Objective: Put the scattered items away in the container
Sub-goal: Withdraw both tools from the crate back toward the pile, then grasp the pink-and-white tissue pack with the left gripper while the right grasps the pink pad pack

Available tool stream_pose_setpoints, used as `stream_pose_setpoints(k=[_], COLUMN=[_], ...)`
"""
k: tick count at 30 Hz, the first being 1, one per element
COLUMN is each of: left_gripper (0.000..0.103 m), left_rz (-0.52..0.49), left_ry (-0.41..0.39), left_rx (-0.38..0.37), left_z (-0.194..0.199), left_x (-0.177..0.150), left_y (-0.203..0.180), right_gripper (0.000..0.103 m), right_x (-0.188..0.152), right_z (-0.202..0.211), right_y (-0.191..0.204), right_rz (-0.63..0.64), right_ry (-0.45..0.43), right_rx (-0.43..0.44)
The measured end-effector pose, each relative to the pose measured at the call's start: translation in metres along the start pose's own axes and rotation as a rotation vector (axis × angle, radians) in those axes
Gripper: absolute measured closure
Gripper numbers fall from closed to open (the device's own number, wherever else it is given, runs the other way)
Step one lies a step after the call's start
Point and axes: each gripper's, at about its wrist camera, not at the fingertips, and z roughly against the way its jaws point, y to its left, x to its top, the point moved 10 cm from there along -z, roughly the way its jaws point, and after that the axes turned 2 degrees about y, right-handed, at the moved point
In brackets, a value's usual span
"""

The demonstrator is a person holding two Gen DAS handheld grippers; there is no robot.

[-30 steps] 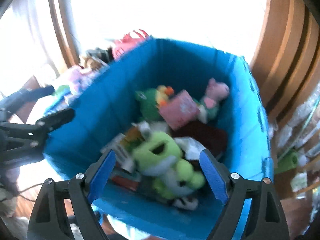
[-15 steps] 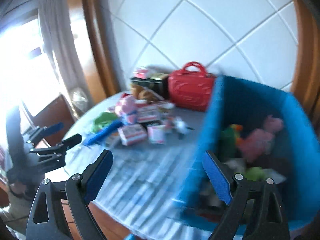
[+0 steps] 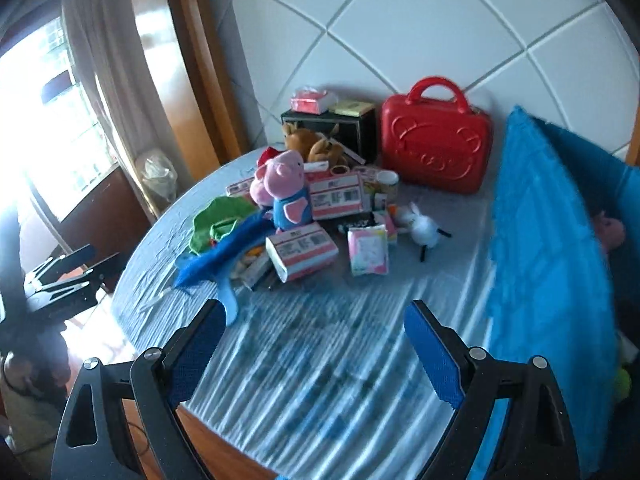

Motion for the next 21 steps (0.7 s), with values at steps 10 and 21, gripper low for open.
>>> stream_pose_setpoints(k=[10, 21], left_gripper=[0.023, 0.023], left_rz=[-0.047, -0.189], left_ry=[0.112, 0.255], left_rx=[-0.017, -0.095], left_z=[-0.119, -0.247], left_x=[0.009, 0.015], left_y=[-0.051, -0.104], right_gripper=[0.011, 0.011], right_x=[0.009, -0.003], right_z=[-0.128, -0.196], right_y=[-0.055, -0.096], right_rz=[-0.062, -0.188], right_ry=[0.117, 0.194], right_rx=[-0.028, -0.098])
